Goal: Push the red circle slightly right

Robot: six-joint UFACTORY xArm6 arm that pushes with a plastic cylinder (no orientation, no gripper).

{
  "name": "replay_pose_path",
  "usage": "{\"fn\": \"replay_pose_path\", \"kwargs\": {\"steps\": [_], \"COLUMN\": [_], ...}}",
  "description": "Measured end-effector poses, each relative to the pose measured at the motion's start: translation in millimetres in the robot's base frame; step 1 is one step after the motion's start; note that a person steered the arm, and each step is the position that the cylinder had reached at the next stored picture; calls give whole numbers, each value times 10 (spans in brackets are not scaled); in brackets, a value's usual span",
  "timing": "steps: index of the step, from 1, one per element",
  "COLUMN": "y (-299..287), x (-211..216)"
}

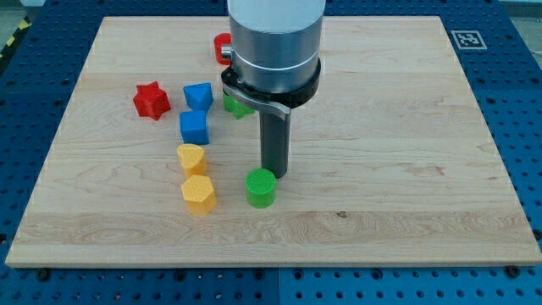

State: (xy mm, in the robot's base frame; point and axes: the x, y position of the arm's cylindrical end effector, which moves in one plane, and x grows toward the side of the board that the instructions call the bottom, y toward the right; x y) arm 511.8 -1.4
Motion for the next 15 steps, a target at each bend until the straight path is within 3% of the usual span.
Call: {"fn": "replay_pose_path", "kwargs": {"steps": [4, 5, 6, 8, 10, 11, 13, 15], "y": [35, 231, 356, 398, -105, -395, -1546, -1725], "x": [111, -151, -527, -1831, -3098, -3199, -3197, -2971]}}
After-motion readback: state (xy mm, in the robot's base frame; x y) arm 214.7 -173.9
